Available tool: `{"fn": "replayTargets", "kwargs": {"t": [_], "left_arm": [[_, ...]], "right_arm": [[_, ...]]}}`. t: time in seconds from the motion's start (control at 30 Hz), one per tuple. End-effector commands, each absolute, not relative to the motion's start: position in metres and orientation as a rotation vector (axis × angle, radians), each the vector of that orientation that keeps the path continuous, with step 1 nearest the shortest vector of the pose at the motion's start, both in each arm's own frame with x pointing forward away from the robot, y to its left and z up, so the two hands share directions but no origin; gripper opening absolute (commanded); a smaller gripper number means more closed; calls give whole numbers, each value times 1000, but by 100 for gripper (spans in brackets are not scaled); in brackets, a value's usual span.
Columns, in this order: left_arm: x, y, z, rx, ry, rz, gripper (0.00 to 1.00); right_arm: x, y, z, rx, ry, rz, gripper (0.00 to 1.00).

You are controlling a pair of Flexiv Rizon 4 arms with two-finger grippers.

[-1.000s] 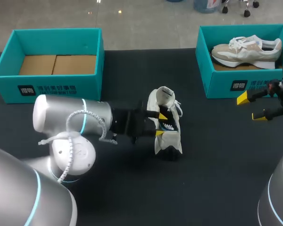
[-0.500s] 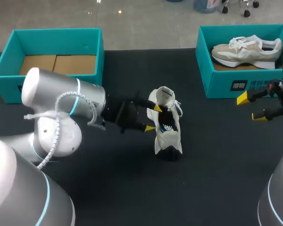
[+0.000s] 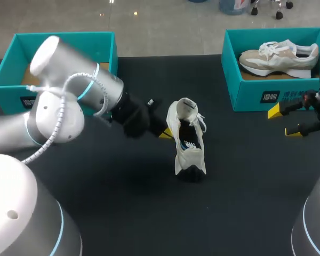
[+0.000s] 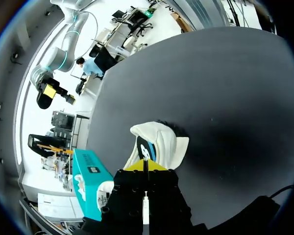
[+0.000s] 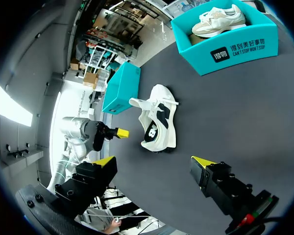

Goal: Take the shoe out of the shoebox, open the shoe tongue, remove and reinsert the insole, then place the shoe into the shoebox

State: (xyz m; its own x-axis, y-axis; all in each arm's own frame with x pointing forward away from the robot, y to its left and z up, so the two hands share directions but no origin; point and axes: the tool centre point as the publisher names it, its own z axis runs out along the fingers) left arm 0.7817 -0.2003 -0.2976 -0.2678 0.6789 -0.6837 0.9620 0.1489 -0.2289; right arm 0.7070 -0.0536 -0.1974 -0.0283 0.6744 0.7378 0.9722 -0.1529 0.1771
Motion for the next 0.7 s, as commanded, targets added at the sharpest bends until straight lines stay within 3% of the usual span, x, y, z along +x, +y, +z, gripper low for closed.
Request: {"fn": "replayTargets", "kwargs": {"t": [0.03,0.3,0.7], "left_arm": [[784,-200,-294,1624,2065,-858,0],[783,-204,-295,1660,2054,-873,0],[786,-246,-301,1994,1920,-395,0]], "right_arm": [[706,-53,-198,-1863,-1723,-1012,100],[706,-53,-198,-1863,-1723,-1012,100],[706,-53,-198,-1863,-1723,-1012,100]]}}
